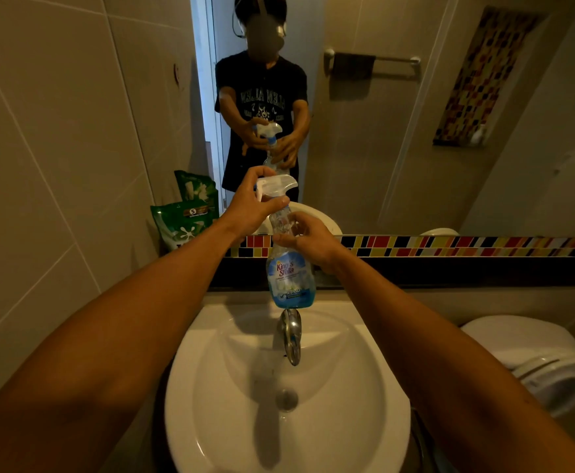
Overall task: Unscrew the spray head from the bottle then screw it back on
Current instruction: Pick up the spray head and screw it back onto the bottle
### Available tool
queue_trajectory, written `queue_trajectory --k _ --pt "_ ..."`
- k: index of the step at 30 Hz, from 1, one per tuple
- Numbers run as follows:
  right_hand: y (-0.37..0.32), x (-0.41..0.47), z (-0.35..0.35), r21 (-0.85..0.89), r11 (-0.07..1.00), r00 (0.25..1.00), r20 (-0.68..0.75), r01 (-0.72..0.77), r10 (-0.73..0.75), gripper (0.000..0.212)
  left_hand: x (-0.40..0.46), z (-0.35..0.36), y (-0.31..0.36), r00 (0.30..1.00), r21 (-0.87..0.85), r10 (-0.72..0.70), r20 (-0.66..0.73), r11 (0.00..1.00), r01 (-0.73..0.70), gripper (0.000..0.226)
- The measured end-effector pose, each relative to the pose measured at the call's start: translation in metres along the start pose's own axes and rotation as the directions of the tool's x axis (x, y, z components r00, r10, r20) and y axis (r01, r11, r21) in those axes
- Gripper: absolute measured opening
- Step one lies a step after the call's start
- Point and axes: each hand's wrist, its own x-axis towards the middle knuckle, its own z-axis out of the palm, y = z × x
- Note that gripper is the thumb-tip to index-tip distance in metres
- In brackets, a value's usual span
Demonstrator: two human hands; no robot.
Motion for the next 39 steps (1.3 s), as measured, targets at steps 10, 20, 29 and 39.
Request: queue_trajectory --k 10,20,29,39 --pt "0.008 -0.003 0.002 0.037 0.999 0.999 0.037 -0.013 0.011 0.036 -0.003 -0.004 -0.002 0.999 0.105 -0.034 0.021 0.994 0.031 0.056" --pt "0.008 0.003 0.002 0.054 0.998 0.999 0.046 -0.011 0.009 0.044 -0.006 -0.004 -0.003 1.000 0.072 0.021 -0.018 0.997 -0.020 0.058" --pt "0.020 0.009 -0.012 0.216 0.975 0.993 0.117 -0.051 0.026 0.045 0.003 -0.001 0.006 0.993 0.041 -0.035 0.115 0.999 0.030 0.056" --pt "0.044 0.013 -0.026 0.281 0.951 0.981 0.175 -0.132 0.085 0.038 0.000 0.016 0.001 0.983 0.023 -0.095 0.155 0.995 0.093 0.056"
